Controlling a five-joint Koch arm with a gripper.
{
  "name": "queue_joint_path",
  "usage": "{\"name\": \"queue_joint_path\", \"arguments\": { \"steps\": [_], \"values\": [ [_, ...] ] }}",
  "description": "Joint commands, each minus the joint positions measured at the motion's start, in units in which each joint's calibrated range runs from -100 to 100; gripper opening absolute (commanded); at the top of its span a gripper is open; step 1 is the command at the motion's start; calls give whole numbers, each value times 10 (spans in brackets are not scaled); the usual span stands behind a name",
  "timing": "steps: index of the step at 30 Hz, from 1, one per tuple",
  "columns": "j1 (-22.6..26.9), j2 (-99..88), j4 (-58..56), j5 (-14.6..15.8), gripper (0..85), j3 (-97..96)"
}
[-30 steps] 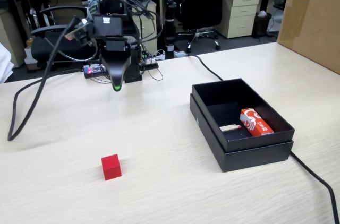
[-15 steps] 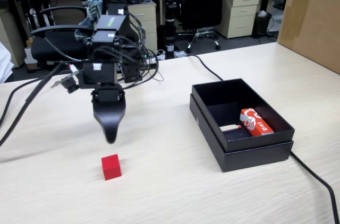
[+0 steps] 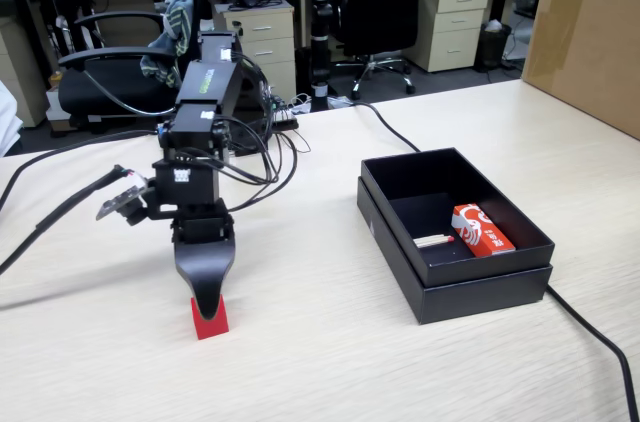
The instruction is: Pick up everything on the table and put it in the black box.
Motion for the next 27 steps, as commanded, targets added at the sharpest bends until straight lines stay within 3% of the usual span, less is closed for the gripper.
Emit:
{"name": "queue_joint_path", "arguments": {
  "steps": [1,5,9,12,13,18,24,27],
  "values": [
    [-5,-3,0,-4,471,58],
    [-4,9,-1,-4,469,57],
    [-5,11,-1,-7,390,55],
    [-5,8,-1,-9,262,55],
    [-6,5,-1,-9,176,55],
    [-7,1,-1,-9,11,57],
    [-8,-33,-1,-7,9,29],
    [-5,-173,-1,3,9,-44]
  ]
}}
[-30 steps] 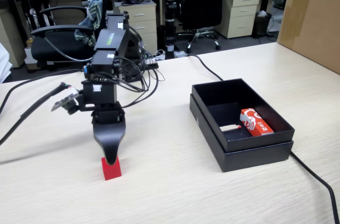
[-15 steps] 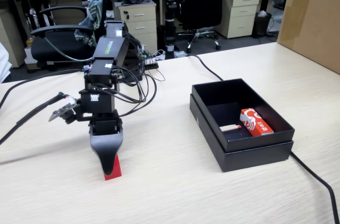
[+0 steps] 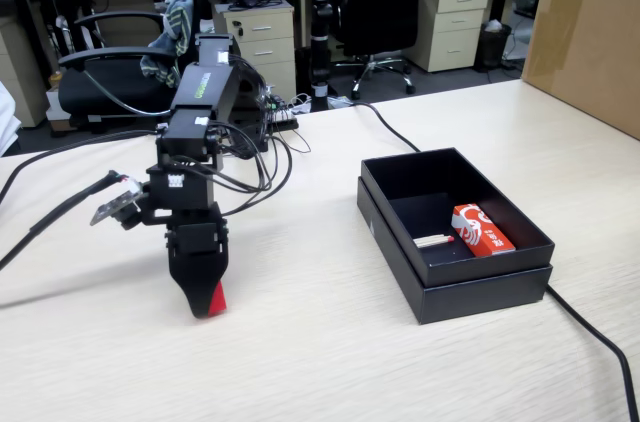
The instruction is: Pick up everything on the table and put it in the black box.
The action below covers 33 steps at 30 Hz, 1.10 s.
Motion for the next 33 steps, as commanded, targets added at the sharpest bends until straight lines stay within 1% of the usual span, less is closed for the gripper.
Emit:
{"name": "queue_joint_path", "arguments": {
  "steps": [1,7,9,11,12,14,17,20,24,26,27,28,29,31,33],
  "values": [
    [5,-153,0,11,9,10],
    [23,-341,3,23,9,-65],
    [39,-438,5,27,9,-91],
    [53,-495,5,31,9,-115],
    [70,-552,5,37,9,-142],
    [92,-606,5,45,9,-175],
    [122,-655,5,57,9,-205],
    [164,-688,6,73,11,-218],
    [204,-686,7,91,11,-212],
    [220,-655,9,100,11,-200],
    [232,-609,17,108,11,-184],
    [237,-581,30,110,11,-179],
    [245,-521,68,110,11,-178],
    [252,-453,98,110,11,-175],
    [257,-380,104,111,11,-161]
  ]
}}
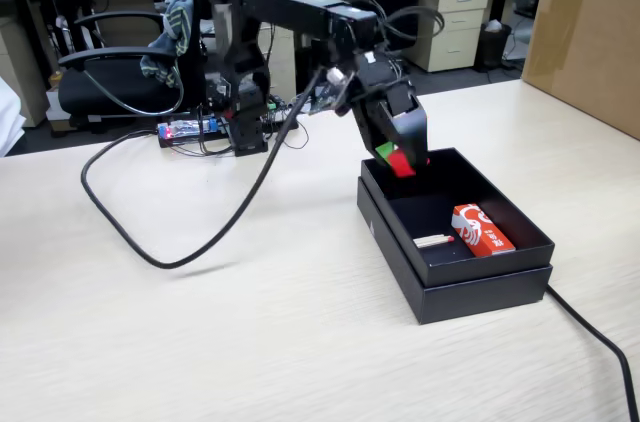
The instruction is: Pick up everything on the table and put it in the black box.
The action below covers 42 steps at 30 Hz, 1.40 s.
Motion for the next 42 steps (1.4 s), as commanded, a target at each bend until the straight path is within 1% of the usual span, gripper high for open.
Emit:
{"name": "queue_joint_path", "arguments": {
  "steps": [1,2,5,12,14,15,18,20,21,22,27,30,31,33,36,37,42],
  "values": [
    [9,56,41,2,11,68],
    [14,120,42,2,11,70],
    [17,161,42,3,12,63],
    [23,180,42,7,12,51],
    [25,187,42,6,124,32],
    [25,189,42,6,152,25],
    [24,188,42,7,162,8],
    [23,181,42,6,259,0],
    [21,164,42,6,388,-10],
    [21,155,42,6,414,-14],
    [16,85,57,7,419,-27],
    [6,-33,57,7,424,-37],
    [2,-64,57,6,443,-44],
    [-10,-129,57,3,455,-58],
    [-31,-219,57,-12,456,-87],
    [-46,-275,57,-20,456,-108],
    [-87,-433,57,-28,468,-199]
  ]
}}
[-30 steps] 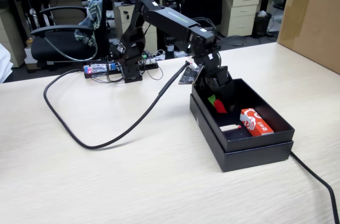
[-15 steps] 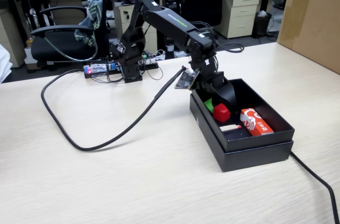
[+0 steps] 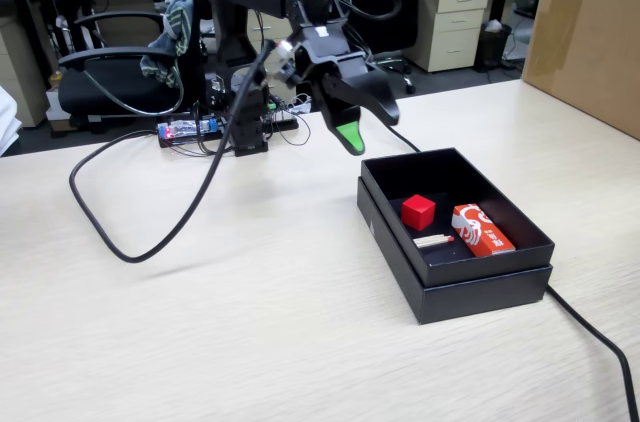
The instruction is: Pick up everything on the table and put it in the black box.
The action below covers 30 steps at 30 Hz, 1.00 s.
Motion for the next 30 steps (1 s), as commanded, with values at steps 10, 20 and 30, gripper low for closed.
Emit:
{"name": "queue_joint_path", "arguments": {
  "steps": [10,20,30],
  "values": [
    [-50,-423,43,-2,500,-313],
    [-87,-500,97,1,524,-487],
    [-108,-500,473,-6,501,-802]
  ]
}}
